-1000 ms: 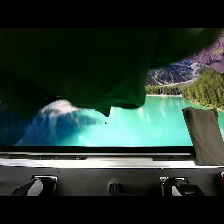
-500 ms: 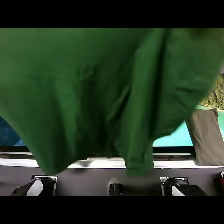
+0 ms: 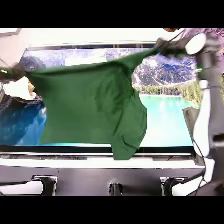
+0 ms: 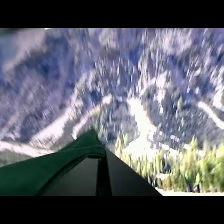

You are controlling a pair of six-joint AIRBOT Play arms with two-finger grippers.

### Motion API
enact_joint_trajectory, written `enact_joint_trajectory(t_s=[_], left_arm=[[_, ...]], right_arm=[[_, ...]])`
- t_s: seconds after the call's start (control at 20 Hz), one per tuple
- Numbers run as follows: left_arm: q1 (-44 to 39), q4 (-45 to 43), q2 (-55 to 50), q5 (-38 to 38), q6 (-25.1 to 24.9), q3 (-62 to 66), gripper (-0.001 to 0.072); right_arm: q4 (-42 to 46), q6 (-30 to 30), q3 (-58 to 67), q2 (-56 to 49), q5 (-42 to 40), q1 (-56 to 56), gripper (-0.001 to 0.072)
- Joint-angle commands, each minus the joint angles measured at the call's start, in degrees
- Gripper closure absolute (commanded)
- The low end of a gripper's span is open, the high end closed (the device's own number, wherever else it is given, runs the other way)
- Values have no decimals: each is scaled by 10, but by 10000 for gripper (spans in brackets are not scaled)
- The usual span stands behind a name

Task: Fold the clothes and pants, and hang the long-sleeved shirts on hangers.

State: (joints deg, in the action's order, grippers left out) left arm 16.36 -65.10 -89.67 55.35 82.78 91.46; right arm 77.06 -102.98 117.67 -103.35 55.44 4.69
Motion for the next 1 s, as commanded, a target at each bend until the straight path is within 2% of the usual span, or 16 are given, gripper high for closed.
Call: enact_joint_trajectory(t_s=[0.0,0.2,0.25,0.3,0.35,0.4,0.45,0.5,0.6,0.65,0.8,0.95], left_arm=[[-32,6,-116,-49,-5,-7,695],[-46,6,-160,-47,-3,-7,679],[-46,6,-160,-42,-3,-6,598],[-44,6,-158,-23,-3,2,423],[-38,6,-156,10,-3,20,178],[-29,6,-152,47,-4,39,85],[-16,6,-143,86,-22,57,89],[0,6,-126,107,-47,61,90],[45,6,-77,123,-49,45,90],[73,6,-48,131,-48,23,90],[162,26,61,123,-49,-110,90],[248,75,165,99,-49,-272,90]], right_arm=[[-7,-14,-6,-96,12,36,685],[-12,-28,-6,-132,60,45,683],[-12,-28,-5,-131,71,45,658],[-15,-29,-5,-126,84,44,572],[-11,-28,-5,-117,104,44,476],[0,-16,-5,-103,128,44,357],[13,13,-5,-85,158,44,303],[35,44,-5,-67,188,44,301],[98,118,-13,-29,263,37,301],[86,134,-33,-10,285,20,302],[-22,170,-168,71,287,-75,309],[-189,240,-373,154,284,-181,297]])
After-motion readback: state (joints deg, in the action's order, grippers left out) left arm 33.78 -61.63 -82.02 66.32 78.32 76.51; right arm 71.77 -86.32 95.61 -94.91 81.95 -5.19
